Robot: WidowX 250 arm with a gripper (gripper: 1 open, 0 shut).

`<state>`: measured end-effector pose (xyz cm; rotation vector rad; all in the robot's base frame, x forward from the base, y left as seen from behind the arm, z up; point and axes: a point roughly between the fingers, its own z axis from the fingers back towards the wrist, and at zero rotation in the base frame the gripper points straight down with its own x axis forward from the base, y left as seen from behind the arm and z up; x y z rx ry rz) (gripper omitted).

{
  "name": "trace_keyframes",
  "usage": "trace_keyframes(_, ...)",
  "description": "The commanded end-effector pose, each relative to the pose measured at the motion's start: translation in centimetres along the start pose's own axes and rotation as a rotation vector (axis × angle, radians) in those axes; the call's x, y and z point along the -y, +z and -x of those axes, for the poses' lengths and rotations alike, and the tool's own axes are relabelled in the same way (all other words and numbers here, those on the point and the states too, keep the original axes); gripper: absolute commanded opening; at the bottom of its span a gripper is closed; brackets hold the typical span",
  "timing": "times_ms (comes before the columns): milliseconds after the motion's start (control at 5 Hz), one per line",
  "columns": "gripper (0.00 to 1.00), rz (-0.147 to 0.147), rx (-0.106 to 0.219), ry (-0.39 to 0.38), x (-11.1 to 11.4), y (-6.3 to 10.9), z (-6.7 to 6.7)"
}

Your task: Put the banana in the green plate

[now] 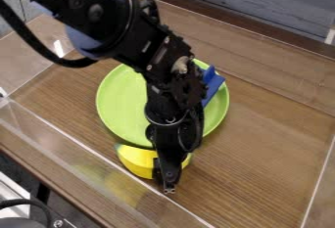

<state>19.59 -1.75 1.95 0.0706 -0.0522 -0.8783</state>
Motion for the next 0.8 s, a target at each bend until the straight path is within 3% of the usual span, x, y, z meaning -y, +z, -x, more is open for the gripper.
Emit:
trace_keyframes(0,0.0,-0.021,0.018,0.016,-0.87,0.3,-0.28)
trace_keyframes(600,0.0,-0.022,0.02,0.029,-1.09,0.22,-0.16)
